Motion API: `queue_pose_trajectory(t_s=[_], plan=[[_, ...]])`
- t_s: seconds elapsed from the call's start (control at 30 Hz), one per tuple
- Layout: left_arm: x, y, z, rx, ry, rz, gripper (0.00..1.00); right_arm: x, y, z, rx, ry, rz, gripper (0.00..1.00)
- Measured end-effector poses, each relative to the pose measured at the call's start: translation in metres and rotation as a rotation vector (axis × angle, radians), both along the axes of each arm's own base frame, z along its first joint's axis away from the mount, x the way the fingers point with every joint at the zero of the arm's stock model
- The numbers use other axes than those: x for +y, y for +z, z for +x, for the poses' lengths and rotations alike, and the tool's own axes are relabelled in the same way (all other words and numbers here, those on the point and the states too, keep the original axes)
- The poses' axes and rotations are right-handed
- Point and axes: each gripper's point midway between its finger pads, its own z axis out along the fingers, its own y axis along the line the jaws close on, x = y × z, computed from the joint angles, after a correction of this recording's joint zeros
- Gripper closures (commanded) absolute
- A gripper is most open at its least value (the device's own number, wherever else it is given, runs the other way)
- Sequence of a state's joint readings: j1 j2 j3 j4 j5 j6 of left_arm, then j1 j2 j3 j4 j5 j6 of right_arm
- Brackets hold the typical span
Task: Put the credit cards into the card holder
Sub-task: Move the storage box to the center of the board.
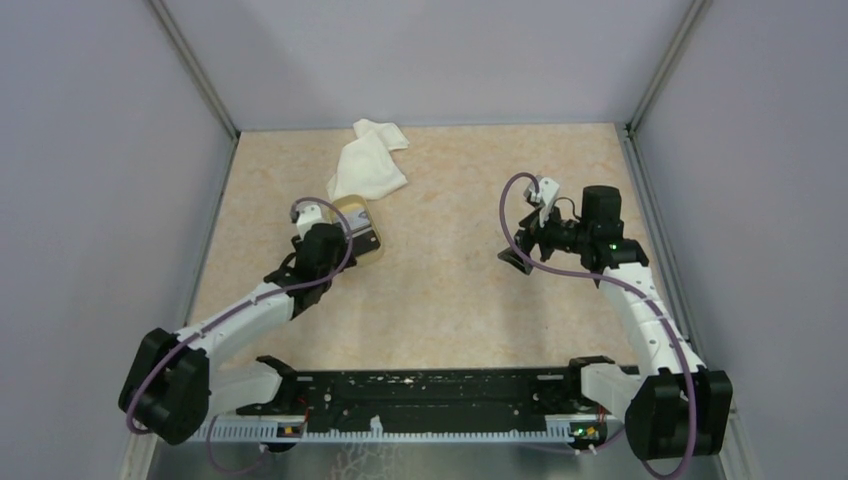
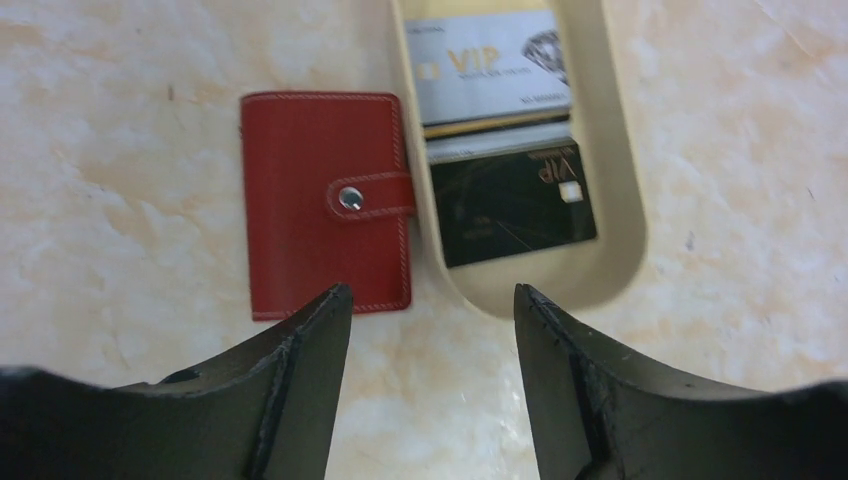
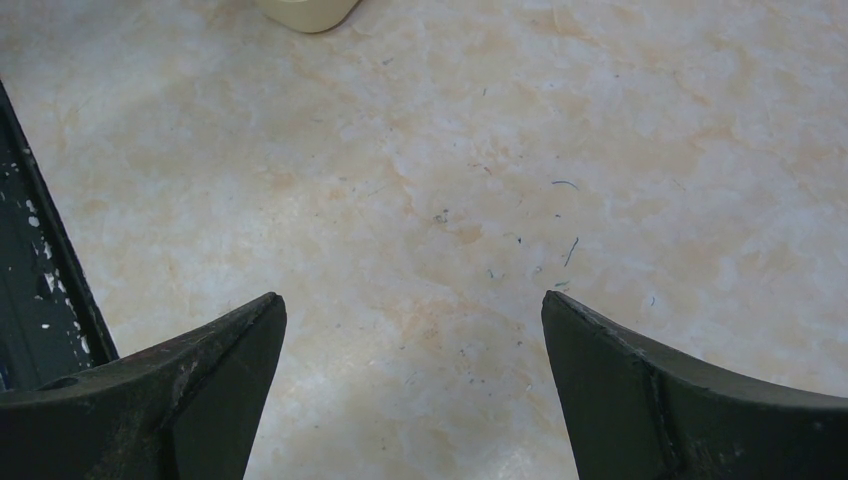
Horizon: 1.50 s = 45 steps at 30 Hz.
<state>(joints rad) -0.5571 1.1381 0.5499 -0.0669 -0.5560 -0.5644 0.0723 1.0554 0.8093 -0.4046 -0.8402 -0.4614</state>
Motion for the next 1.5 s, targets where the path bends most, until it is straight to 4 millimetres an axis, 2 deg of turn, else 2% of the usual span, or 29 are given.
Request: queue_pose_trajectory(t_s=[0.1,0.2,0.33,0.43,0.53,0.63,0.8,0.97,1.1,1.33,1.43,1.5], plan=[[0.019,-0.009,0.016,0.024,0.049,-0.042,0.35,0.000,0.000,0.000,0.000,0.001,0.001,0.02],[0.029,-0.017,0.031,0.045,0.077,-0.077,0.35,0.001,-0.002,-0.001,0.002,0.005,0.002,0.02],[0.023,-0.021,0.048,0.056,0.065,-0.113,0.36,0.002,-0.004,-0.003,0.006,0.011,0.003,0.02],[0.017,-0.021,0.060,0.054,0.054,-0.131,0.44,0.003,-0.005,-0.003,0.009,0.013,0.003,0.02],[0.014,-0.021,0.070,0.057,0.051,-0.142,0.46,0.004,-0.005,-0.004,0.008,0.017,0.003,0.02],[0.012,-0.025,0.071,0.070,0.050,-0.147,0.46,0.004,-0.005,-0.004,0.008,0.017,0.003,0.02],[0.008,-0.031,0.068,0.097,0.040,-0.164,0.58,0.005,-0.005,-0.005,0.008,0.021,0.003,0.02],[-0.006,-0.034,0.063,0.131,-0.013,-0.223,0.66,0.006,-0.005,-0.005,0.008,0.025,0.003,0.02],[-0.025,-0.039,0.060,0.161,-0.078,-0.298,0.64,0.006,-0.005,-0.005,0.006,0.026,0.002,0.02],[-0.059,-0.041,0.060,0.214,-0.211,-0.417,0.50,0.006,-0.005,-0.005,0.006,0.026,0.002,0.02],[-0.059,-0.031,0.061,0.190,-0.231,-0.403,0.44,0.006,-0.005,-0.005,0.006,0.026,0.002,0.02],[-0.052,-0.021,0.062,0.154,-0.218,-0.366,0.40,0.006,-0.005,-0.005,0.004,0.027,0.001,0.02]])
